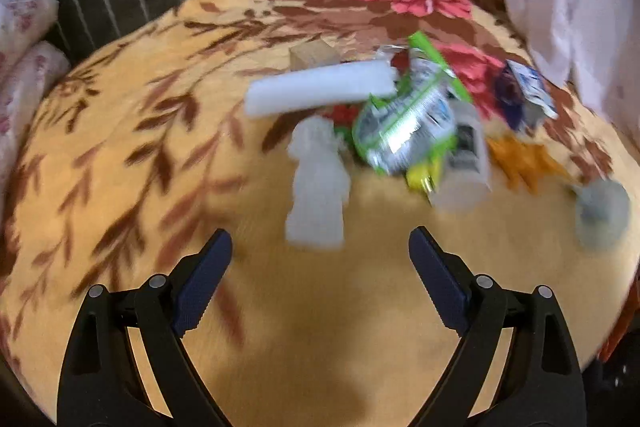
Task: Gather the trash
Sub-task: 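Raise both open tools back over the trash pile, then grasp the white crumpled tissue with the left tool while the right tool grasps the green snack wrapper, then lower both held items into the orange bucket and open both tools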
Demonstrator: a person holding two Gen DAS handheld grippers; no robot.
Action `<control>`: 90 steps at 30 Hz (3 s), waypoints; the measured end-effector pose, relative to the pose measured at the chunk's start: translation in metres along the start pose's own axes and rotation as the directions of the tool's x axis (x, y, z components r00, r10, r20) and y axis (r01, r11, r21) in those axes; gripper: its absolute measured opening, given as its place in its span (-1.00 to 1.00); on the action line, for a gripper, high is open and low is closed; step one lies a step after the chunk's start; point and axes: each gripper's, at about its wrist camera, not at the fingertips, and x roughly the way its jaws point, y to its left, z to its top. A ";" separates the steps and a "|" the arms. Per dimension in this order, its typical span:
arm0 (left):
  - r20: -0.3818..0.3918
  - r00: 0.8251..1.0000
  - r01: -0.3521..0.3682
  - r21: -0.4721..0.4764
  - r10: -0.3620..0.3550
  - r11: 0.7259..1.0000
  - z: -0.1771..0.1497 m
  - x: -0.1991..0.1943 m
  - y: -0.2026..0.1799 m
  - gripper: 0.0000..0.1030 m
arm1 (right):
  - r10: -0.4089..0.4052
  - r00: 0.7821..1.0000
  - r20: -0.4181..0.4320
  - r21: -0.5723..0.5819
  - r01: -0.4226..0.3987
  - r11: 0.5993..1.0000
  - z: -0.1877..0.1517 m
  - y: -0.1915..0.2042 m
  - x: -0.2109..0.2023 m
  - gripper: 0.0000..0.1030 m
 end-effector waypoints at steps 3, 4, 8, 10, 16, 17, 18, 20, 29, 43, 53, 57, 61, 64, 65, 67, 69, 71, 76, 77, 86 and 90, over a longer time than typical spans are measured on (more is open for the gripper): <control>-0.046 0.998 -0.041 -0.034 0.040 0.999 0.017 0.033 0.005 0.64 | -0.009 1.000 -0.004 0.019 0.009 1.000 0.002 -0.009 0.002 0.17; -0.073 0.997 -0.039 -0.057 0.035 0.998 0.021 0.044 0.009 0.50 | -0.013 1.000 -0.007 0.026 0.013 1.000 0.004 -0.011 0.006 0.17; -0.053 0.998 -0.027 -0.065 0.024 0.998 0.025 0.049 0.012 -0.34 | -0.023 1.000 -0.009 0.026 0.024 0.999 0.009 -0.015 0.009 0.17; -0.031 0.999 -0.046 -0.054 0.045 0.997 0.021 0.044 0.009 -0.36 | -0.030 1.000 -0.001 0.014 0.030 0.999 0.015 -0.013 0.007 0.17; 0.069 0.997 -0.030 -0.034 0.033 0.999 -0.011 -0.011 0.010 -0.37 | -0.035 0.998 0.045 -0.035 0.036 0.999 0.049 -0.007 -0.003 0.17; 0.083 0.996 -0.029 -0.035 0.031 0.999 -0.021 -0.023 0.013 -0.37 | -0.032 0.998 0.056 -0.047 0.034 0.998 0.058 -0.006 -0.005 0.20; 0.092 0.995 -0.033 -0.039 0.037 0.999 -0.029 -0.032 0.014 -0.37 | -0.027 0.997 0.069 -0.058 0.031 0.998 0.071 -0.004 -0.004 0.21; 0.112 0.992 -0.051 -0.060 0.058 0.997 -0.047 -0.049 0.021 -0.37 | -0.025 0.997 0.073 -0.067 0.030 0.997 0.097 0.001 0.000 0.22; 0.180 0.974 -0.105 -0.171 0.136 0.980 -0.092 -0.081 0.041 -0.36 | 0.116 0.992 -0.044 0.078 -0.113 0.991 0.242 0.027 0.121 0.24; 0.210 0.974 -0.048 -0.158 0.080 0.986 -0.106 -0.077 0.050 -0.36 | -0.148 0.942 -0.300 0.211 0.217 0.953 0.289 0.006 0.255 -0.13; 0.188 0.982 0.027 -0.182 0.008 0.983 -0.104 -0.080 0.048 -0.36 | -0.063 0.993 -0.103 0.144 0.078 0.986 0.279 0.027 0.188 -0.47; 0.176 0.984 0.040 -0.181 -0.008 0.983 -0.071 -0.075 0.041 -0.36 | -0.218 0.975 -0.052 -0.012 0.217 0.976 0.286 0.050 0.156 -0.47; 0.141 0.990 0.021 -0.201 0.008 0.979 -0.056 -0.078 0.038 -0.36 | -0.358 0.934 -0.005 -0.021 0.358 0.934 0.291 0.044 0.134 -0.47; 0.166 0.986 0.024 -0.194 0.009 0.981 -0.066 -0.094 0.033 -0.36 | -0.285 0.956 -0.074 0.019 0.287 0.958 0.283 0.033 0.136 -0.47; 0.167 0.986 0.014 -0.185 0.017 0.983 -0.070 -0.096 0.030 -0.36 | -0.344 0.936 -0.079 -0.016 0.344 0.939 0.277 0.031 0.138 -0.47; 0.161 0.987 -0.001 -0.164 0.028 0.986 -0.079 -0.101 0.024 -0.36 | -0.305 0.945 -0.119 -0.014 0.305 0.952 0.264 0.023 0.144 -0.46; 0.161 0.986 -0.008 -0.152 0.033 0.988 -0.088 -0.107 0.021 -0.36 | -0.257 0.953 -0.162 0.033 0.265 0.964 0.249 0.012 0.144 -0.44; 0.164 0.986 0.000 -0.146 0.025 0.989 -0.094 -0.110 0.019 -0.36 | -0.263 0.947 -0.183 -0.007 0.266 0.964 0.225 0.009 0.143 -0.43; 0.160 0.987 0.015 -0.143 0.009 0.990 -0.106 -0.117 0.014 -0.36 | -0.210 0.967 -0.143 0.016 0.214 0.977 0.184 0.002 0.120 -0.51; 0.160 0.987 0.018 -0.145 0.005 0.989 -0.108 -0.118 0.013 -0.36 | -0.177 0.978 -0.112 0.019 0.180 0.983 0.177 0.007 0.105 -0.52; 0.189 0.982 0.031 -0.116 -0.008 0.993 -0.109 -0.138 -0.008 -0.36 | -0.274 0.957 0.098 -0.153 0.287 0.946 0.168 0.060 0.022 -0.52; 0.208 0.978 0.031 -0.108 -0.008 0.994 -0.121 -0.153 -0.017 -0.36 | -0.381 0.892 0.244 -0.239 0.436 0.868 0.135 0.095 -0.012 -0.52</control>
